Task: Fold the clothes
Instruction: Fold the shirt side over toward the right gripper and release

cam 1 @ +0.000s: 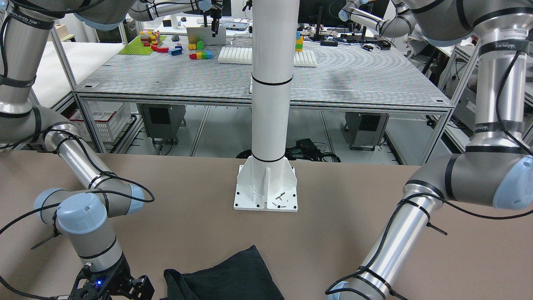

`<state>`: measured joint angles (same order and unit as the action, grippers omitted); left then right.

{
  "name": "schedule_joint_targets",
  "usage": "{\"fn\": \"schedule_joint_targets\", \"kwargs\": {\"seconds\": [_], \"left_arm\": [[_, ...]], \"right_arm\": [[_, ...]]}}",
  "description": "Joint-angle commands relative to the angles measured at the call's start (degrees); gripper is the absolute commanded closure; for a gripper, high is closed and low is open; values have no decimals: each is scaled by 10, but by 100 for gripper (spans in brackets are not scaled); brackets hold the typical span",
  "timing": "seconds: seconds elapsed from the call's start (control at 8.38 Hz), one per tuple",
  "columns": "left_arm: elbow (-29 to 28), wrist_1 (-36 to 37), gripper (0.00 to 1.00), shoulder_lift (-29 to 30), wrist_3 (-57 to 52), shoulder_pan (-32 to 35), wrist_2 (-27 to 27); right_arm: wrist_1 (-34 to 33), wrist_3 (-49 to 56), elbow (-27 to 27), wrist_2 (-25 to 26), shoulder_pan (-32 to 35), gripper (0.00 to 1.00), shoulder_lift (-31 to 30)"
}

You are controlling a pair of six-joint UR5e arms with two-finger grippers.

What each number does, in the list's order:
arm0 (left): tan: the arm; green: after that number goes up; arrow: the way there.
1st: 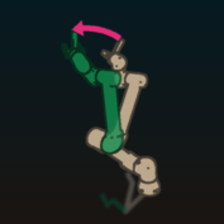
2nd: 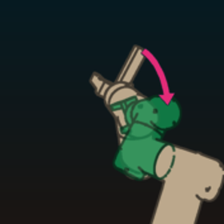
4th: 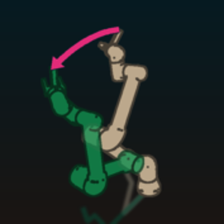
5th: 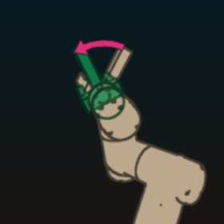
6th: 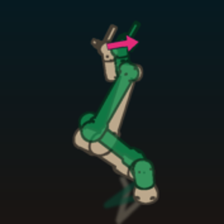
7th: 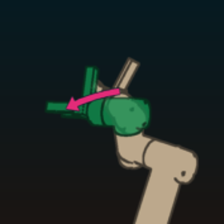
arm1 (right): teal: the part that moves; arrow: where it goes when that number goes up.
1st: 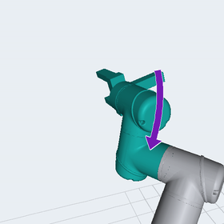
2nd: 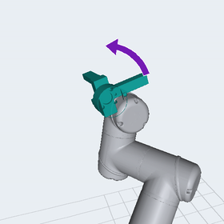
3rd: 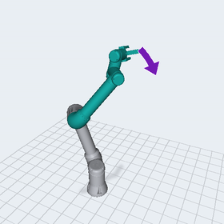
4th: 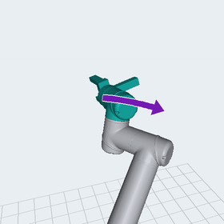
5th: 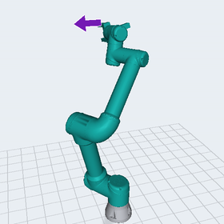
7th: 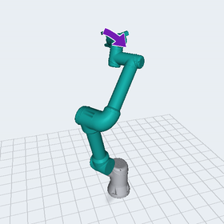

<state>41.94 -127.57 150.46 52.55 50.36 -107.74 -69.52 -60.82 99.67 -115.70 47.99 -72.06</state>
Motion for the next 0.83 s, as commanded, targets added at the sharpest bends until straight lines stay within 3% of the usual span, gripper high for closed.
{"fn": "schedule_joint_targets", "kwargs": {"seconds": [0.0, 0.36, 0.48, 0.6, 0.72], "left_arm": [[-75, -1, 100, 75, -1, 0, 19], [-72, -1, 99, 77, -6, 3, 24], [-71, -2, 24, 76, -29, 5, 24], [-54, -5, 6, 71, -59, 19, 20], [-27, 0, 6, 63, -63, 52, -22]], "right_arm": [[0, 0, 0, 14, -6, 6, 3], [0, 0, -1, 14, -7, 6, 3], [0, 0, -1, 14, -7, 6, 3], [-1, -1, -1, 15, -8, 6, 3], [-1, -7, -2, 25, -12, 7, 3]]}}
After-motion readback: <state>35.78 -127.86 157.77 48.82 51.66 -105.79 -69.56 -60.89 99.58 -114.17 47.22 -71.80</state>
